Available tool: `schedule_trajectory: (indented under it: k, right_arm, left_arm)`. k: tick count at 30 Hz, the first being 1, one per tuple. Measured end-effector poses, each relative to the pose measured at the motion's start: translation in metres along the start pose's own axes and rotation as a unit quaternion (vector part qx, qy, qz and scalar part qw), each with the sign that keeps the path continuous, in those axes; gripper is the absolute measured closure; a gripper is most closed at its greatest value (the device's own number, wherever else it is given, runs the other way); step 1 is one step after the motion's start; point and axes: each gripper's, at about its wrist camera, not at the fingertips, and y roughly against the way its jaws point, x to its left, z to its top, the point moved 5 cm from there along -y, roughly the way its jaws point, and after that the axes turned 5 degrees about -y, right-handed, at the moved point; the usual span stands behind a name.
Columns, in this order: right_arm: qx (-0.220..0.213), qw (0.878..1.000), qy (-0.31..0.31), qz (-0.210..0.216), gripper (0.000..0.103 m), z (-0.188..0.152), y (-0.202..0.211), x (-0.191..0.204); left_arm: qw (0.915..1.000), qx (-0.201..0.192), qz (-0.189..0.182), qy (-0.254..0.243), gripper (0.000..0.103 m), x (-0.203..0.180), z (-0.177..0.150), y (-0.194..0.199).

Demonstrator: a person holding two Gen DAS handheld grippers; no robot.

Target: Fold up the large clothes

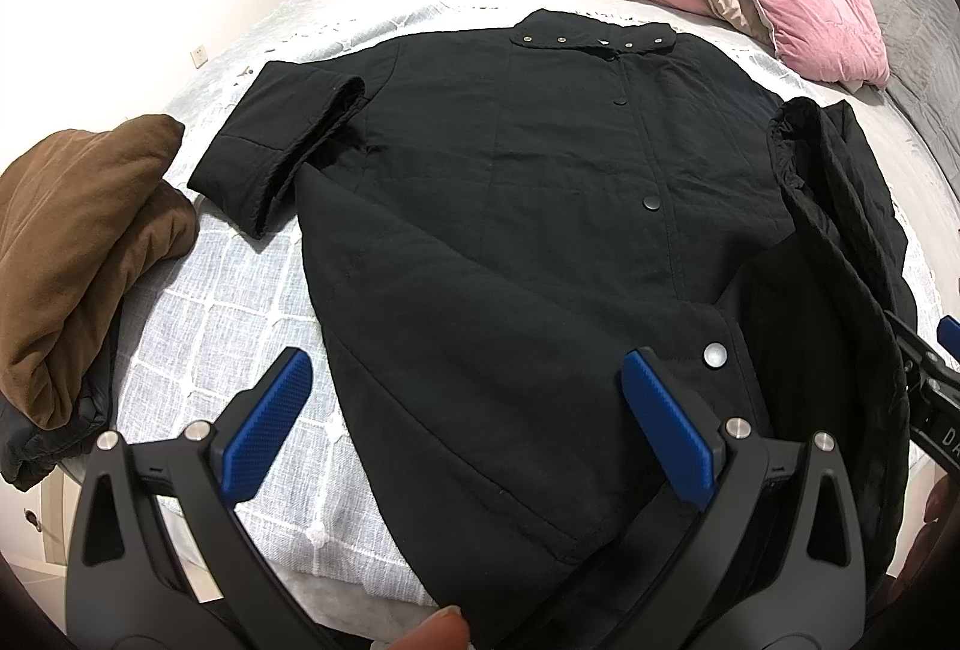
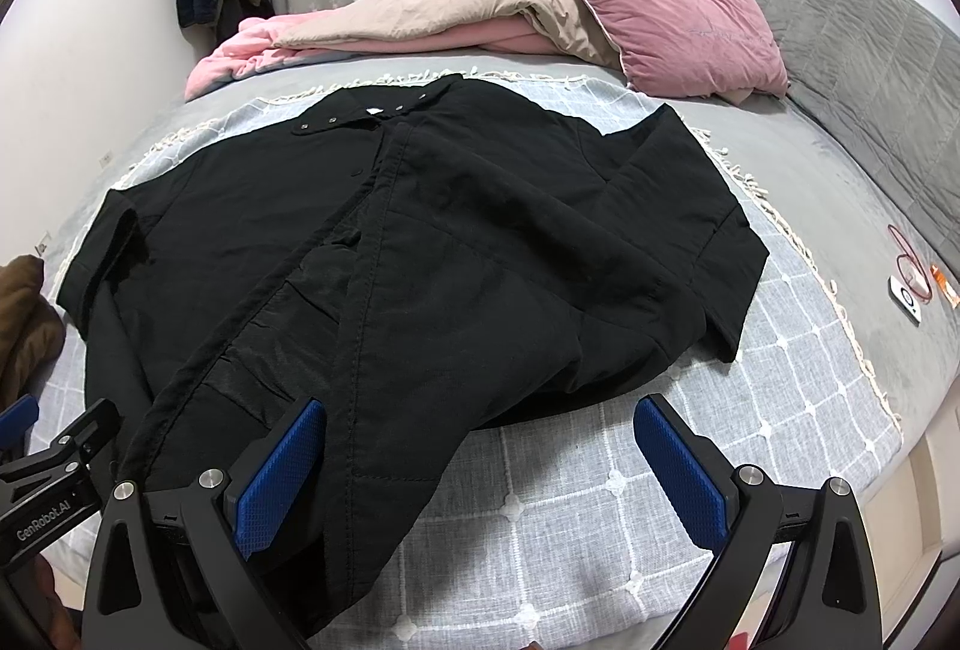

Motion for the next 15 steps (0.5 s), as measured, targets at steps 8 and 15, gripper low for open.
schedule_trajectory:
  k: [8, 15]
  right_arm:
    - [-0.001, 1.000, 0.003, -0.002, 0.000, -0.001, -0.001, -0.002]
    - [-0.007, 1.000, 0.004, -0.013, 0.000, 0.001, 0.000, -0.010]
  left_arm:
    - [1.0000, -0.001, -0.001, -0.001, 0.000, 0.000, 0.000, 0.000]
    - [0.9996, -0.019, -0.022, -0.004, 0.000, 0.000, -0.003, 0.000]
